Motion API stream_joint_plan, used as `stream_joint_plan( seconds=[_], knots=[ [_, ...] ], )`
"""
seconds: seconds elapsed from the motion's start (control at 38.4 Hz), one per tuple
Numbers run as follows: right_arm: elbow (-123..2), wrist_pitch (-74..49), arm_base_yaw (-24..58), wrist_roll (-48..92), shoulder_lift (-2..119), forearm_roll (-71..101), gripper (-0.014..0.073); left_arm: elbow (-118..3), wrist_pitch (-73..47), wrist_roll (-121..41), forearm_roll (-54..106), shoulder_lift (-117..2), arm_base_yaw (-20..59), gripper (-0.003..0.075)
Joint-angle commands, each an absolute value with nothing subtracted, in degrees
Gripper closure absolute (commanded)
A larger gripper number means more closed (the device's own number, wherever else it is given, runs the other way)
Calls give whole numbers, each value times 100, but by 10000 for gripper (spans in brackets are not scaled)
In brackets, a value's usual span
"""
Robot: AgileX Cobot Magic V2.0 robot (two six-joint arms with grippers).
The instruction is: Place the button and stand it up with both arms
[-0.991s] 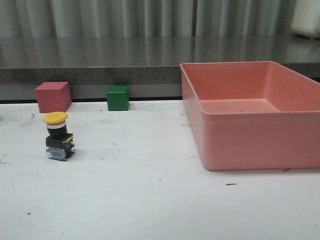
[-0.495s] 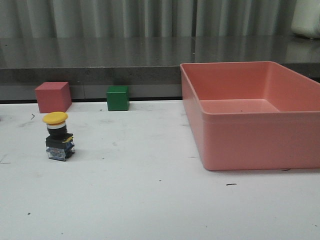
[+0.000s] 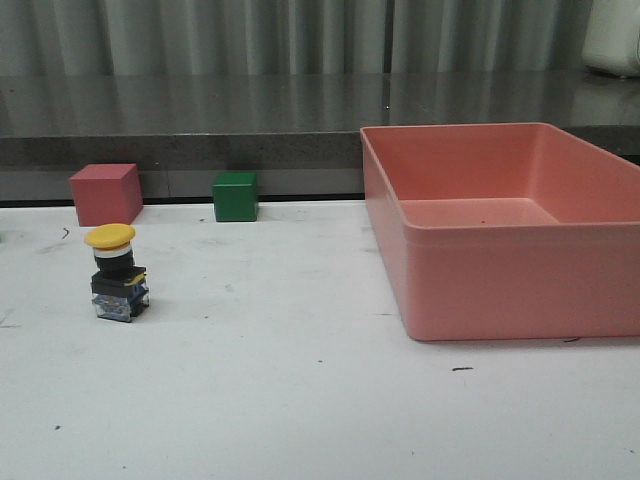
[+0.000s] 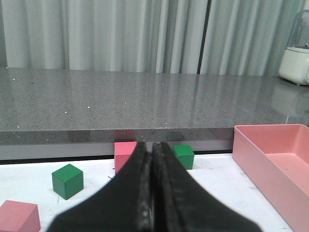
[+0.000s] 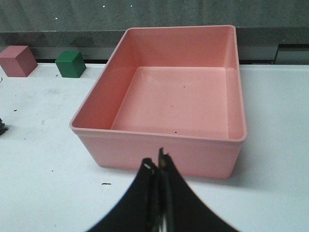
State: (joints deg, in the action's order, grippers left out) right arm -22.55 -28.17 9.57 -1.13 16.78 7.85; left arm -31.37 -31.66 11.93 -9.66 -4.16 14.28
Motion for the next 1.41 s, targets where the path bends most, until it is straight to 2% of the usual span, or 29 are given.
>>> stream_joint_plan(
  seconds=[0.0, 0.18, 0.47, 0.65, 0.94, 1.23, 1.38],
  knots=[
    [-2417, -2360, 927, -56, 1717, 748, 662, -3295, -2732, 1230, -938, -489, 1430, 740],
    [-2417, -2360, 927, -56, 1717, 748, 662, -3260, -2706, 1230, -924, -489, 1430, 740],
    [-2417, -2360, 927, -56, 1717, 748, 662, -2994, -2382, 364, 69, -489, 1430, 740],
    [-2417, -2360, 927, -56, 1717, 748, 662, -2231, -1406, 364, 154, -116, 1092, 740],
    [-2417, -2357, 927, -56, 1712, 748, 662, -1052, -1010, 364, 371, 155, 28, 740],
    [-2417, -2363, 927, -56, 1712, 748, 662, 159, 138, 364, 371, 155, -18, 740],
    [-2417, -2355, 927, -56, 1712, 748, 662, 126, -116, 364, 371, 155, -18, 740]
  ],
)
